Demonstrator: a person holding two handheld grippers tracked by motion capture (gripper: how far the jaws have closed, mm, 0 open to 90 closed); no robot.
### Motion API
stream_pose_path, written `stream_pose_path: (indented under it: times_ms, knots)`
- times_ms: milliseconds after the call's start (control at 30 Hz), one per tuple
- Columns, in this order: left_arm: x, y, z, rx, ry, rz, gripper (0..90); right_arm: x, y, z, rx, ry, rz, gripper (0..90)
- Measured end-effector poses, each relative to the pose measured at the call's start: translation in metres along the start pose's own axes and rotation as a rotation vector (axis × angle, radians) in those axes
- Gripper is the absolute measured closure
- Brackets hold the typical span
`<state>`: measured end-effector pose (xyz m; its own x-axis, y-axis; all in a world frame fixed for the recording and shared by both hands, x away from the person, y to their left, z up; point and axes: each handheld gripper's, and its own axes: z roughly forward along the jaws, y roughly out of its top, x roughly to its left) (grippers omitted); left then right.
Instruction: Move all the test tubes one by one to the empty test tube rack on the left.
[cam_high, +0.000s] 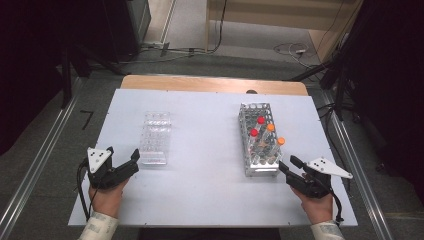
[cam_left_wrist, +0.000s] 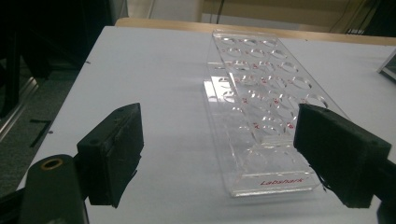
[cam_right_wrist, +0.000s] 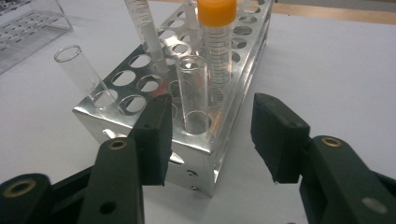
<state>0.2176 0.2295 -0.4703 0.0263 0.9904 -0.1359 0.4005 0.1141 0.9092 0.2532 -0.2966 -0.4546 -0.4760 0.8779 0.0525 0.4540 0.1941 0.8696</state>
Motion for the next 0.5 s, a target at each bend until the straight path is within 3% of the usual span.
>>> stream_pose_path:
  times_ms: [233, 500]
  knots:
    - [-0.0005, -0.0001, 0.0002, 0.005, -0.001, 0.004, 16.2, 0.0041, 0.0013, 0.0039, -0.002, 0.0, -0.011, 60.8]
    - [-0.0008, -0.0003, 0.001, 0.005, -0.002, 0.005, 16.2, 0.0064, 0.0019, 0.0082, -0.002, 0.004, -0.024, 64.0]
